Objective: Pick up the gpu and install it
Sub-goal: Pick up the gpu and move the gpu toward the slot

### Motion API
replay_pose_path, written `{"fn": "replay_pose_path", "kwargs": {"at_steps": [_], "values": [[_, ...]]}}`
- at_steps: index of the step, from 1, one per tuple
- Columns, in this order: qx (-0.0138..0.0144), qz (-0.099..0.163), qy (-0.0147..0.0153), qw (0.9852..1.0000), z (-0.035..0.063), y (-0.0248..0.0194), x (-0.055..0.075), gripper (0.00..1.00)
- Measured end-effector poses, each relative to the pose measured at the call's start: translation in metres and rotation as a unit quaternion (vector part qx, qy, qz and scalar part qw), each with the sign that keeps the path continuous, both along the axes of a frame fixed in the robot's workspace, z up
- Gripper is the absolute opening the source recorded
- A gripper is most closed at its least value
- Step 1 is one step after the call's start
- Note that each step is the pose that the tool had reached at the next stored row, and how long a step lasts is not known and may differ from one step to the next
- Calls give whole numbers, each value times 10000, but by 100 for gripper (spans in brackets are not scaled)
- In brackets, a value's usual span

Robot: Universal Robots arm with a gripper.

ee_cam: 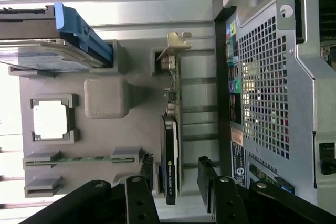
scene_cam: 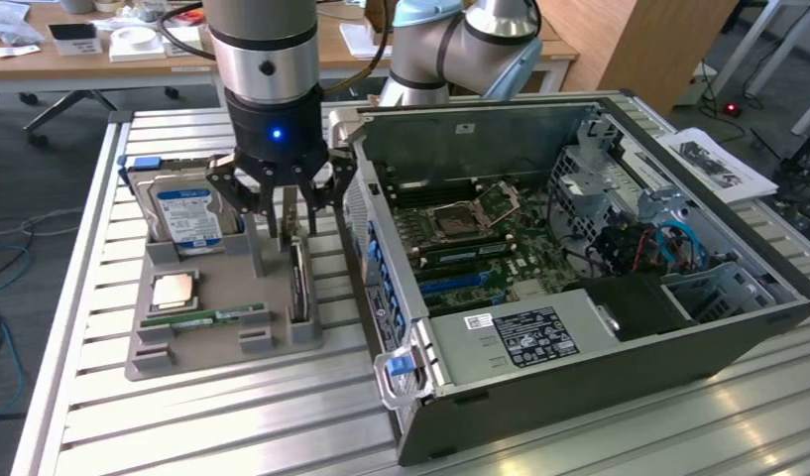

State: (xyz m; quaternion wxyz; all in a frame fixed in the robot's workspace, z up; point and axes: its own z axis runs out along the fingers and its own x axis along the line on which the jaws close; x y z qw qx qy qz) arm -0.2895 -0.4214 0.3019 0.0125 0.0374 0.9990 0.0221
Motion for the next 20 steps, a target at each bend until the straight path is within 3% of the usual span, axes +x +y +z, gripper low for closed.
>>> {"fn": "replay_pose_path", "kwargs": {"at_steps": [8, 20], "values": [[2, 0, -2, 10000, -23, 0, 1, 47], [0, 0, 0, 10000, -218, 0, 0, 47]]}}
